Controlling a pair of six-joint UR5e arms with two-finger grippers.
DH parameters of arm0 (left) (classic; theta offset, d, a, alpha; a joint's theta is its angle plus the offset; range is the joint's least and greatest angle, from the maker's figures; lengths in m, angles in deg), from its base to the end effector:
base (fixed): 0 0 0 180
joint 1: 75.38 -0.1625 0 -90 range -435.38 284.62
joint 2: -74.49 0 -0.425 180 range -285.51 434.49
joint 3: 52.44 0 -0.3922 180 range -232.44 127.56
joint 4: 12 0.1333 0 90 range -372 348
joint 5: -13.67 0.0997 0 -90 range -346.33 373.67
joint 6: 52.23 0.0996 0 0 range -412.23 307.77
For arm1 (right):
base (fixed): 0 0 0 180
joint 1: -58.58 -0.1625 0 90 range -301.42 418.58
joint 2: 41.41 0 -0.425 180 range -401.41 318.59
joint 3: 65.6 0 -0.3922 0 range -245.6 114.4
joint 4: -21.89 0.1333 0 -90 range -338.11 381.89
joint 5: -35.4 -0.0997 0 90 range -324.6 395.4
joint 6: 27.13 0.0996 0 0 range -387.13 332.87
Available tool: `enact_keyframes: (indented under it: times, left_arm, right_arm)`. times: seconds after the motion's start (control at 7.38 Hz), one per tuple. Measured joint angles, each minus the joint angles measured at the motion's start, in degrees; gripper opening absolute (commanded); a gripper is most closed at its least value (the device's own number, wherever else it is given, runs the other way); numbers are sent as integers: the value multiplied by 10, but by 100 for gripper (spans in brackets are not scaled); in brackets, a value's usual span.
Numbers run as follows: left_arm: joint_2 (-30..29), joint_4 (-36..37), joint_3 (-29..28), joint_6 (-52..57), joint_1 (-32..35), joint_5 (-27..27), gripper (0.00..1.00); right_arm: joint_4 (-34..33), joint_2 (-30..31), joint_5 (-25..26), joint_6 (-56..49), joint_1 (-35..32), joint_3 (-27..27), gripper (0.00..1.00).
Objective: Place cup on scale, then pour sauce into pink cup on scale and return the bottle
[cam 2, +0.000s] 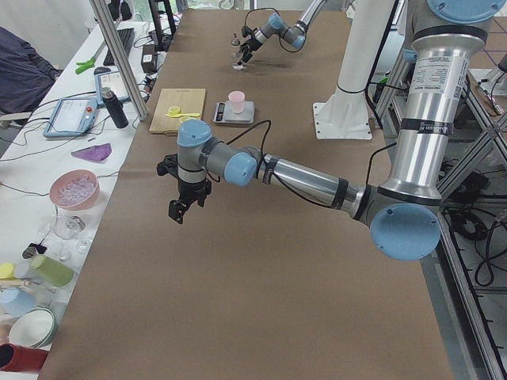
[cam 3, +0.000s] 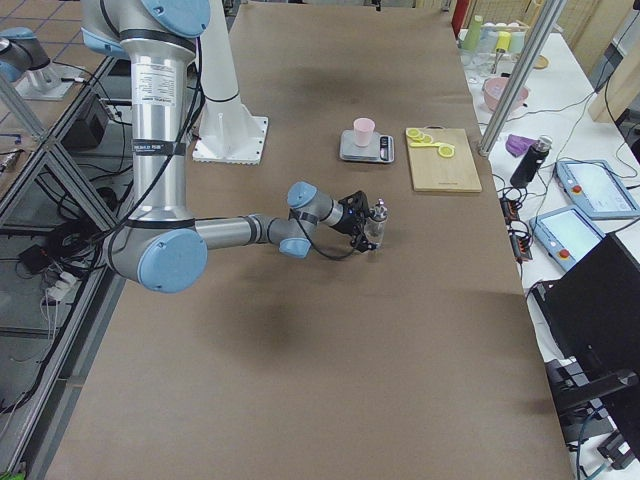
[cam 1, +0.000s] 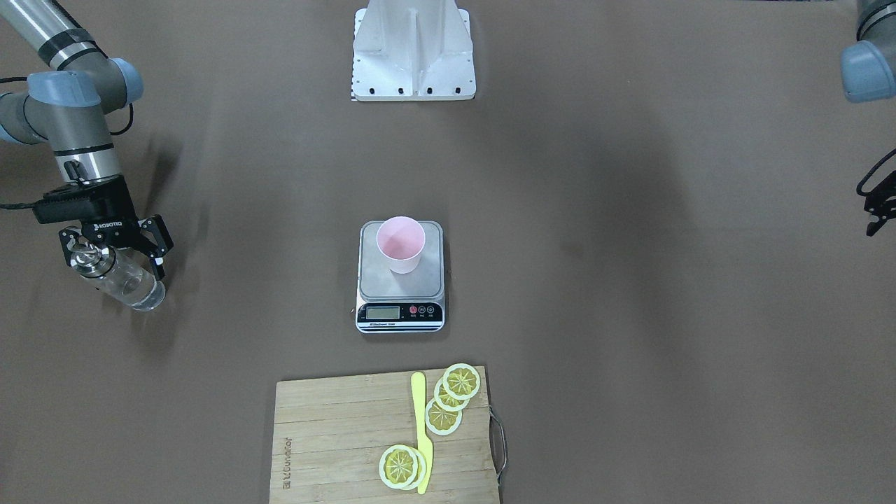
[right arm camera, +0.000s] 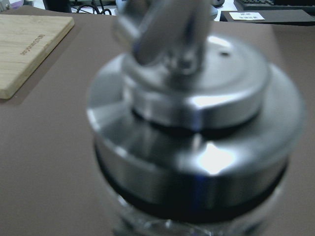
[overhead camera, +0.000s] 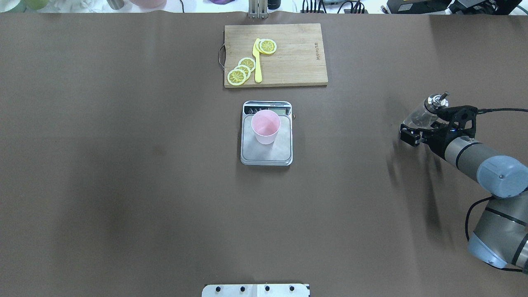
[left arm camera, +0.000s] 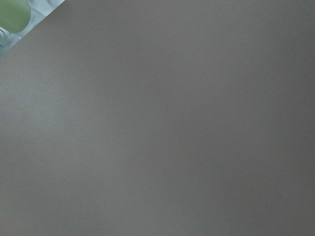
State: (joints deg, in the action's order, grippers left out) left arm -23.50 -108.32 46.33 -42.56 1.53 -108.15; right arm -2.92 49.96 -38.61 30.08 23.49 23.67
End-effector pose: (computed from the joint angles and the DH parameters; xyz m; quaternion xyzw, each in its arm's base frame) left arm 0.0480 -0.5633 0.5091 0.1843 0.2742 0.2397 0.9129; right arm -0.3268 -0.4260 0.5562 0.3876 -0.3636 0.0897 0.8423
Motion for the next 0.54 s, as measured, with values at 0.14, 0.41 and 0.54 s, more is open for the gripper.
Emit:
enact_keyframes:
  times: [0.14,0.41,0.54]
  left_arm:
    - [0,0,0,0,0,0,99]
    - [0,0,-1,0,-1,0,99]
    - [0,0,-1,0,-1,0,99]
  right_arm:
    - [1,-2,1,0,1,-3,100]
    - [2,-3,4,-1,1,-6,94]
    - [2,-3,5,-1,2,-6,86]
